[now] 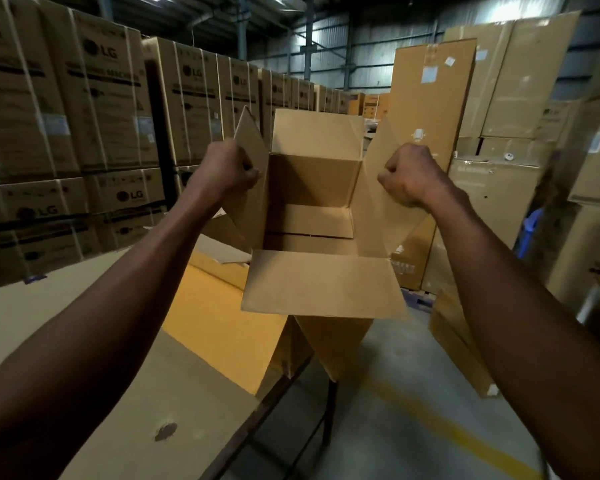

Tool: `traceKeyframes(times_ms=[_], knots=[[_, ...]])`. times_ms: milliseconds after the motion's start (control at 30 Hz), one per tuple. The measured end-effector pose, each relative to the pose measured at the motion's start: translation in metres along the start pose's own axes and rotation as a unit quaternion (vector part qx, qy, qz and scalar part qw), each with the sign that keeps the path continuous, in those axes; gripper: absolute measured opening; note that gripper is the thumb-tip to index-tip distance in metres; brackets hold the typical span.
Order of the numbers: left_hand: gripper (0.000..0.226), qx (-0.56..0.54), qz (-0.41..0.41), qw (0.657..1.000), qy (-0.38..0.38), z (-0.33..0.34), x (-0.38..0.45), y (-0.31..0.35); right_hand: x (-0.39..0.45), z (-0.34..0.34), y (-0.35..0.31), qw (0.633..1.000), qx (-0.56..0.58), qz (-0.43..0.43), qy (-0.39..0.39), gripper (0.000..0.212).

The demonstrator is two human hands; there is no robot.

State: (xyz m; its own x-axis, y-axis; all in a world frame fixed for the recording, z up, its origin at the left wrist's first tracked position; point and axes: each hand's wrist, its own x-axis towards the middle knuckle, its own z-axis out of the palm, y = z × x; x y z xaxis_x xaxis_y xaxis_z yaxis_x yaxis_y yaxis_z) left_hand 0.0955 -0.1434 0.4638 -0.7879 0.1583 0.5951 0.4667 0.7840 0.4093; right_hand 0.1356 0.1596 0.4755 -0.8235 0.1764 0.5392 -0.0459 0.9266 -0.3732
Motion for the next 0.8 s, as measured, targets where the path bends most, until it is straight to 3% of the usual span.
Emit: traceKeyframes(times_ms=[400, 800], knots=[[0.022, 0.056, -0.077, 0.995, 0.041, 0.07, 0.112, -0.05, 0.172, 0.104, 0.041, 0.993, 0.038, -0.098, -0.048, 0.022], [0.015, 0.145, -0.194, 0.962, 0.129, 0.103, 0.171, -0.075, 0.328, 0.218, 0.026, 0.953, 0.162, -0.214, -0.139, 0.019]])
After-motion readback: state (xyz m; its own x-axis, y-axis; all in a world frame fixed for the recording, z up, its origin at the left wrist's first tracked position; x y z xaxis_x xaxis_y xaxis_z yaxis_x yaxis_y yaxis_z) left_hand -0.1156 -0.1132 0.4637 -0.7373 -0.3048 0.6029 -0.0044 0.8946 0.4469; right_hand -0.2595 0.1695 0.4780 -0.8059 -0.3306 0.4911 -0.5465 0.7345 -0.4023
